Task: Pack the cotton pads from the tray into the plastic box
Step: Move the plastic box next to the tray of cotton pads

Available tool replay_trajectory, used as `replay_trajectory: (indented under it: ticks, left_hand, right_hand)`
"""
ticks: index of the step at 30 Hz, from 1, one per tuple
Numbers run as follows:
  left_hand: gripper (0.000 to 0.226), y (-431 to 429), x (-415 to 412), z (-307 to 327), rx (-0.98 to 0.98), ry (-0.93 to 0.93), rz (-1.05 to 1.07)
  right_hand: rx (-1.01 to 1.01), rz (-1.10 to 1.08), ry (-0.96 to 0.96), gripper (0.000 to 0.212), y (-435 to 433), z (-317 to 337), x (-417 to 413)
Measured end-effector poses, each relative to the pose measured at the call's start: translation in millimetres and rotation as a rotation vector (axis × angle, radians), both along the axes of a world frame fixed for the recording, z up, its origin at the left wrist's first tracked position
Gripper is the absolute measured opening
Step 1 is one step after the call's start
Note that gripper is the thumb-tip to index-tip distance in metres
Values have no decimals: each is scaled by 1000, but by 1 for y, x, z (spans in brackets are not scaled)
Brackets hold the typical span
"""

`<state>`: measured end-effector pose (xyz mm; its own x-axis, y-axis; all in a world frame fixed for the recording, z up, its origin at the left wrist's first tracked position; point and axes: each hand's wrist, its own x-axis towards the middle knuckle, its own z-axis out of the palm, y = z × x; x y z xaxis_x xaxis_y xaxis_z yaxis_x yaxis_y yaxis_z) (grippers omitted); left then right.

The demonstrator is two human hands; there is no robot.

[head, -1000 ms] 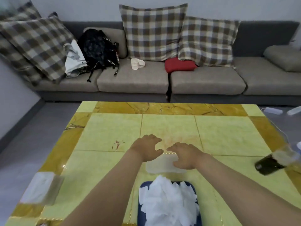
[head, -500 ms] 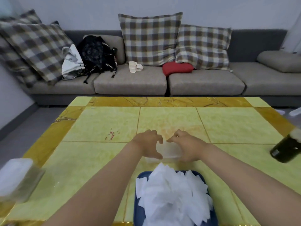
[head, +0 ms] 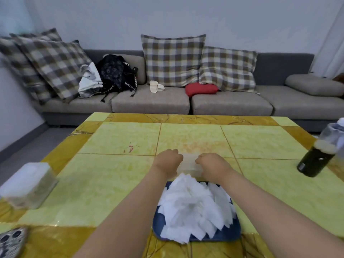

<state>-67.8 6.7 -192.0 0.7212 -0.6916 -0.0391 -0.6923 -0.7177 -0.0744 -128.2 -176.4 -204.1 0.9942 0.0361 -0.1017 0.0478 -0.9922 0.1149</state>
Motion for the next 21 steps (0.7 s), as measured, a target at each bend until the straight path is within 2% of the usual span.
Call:
replay_trajectory:
  ticks: [5, 12, 18, 21]
  left_hand:
    - [24, -3, -1, -8, 4, -66, -16]
    - [37, 8, 2, -23, -157, -68, -29]
    - [35, 18, 4, -22, -233, -28, -22]
    - [40, 20, 5, -14, -316, 7, -9]
  right_hand:
    - [-57, 27, -34, 17, 1, 4, -1]
    - [-78, 60, -49, 19, 3, 5, -8]
    - [162, -13, -124, 48, -11, -3, -12]
    - [290, -60, -150, 55, -15, -4, -13]
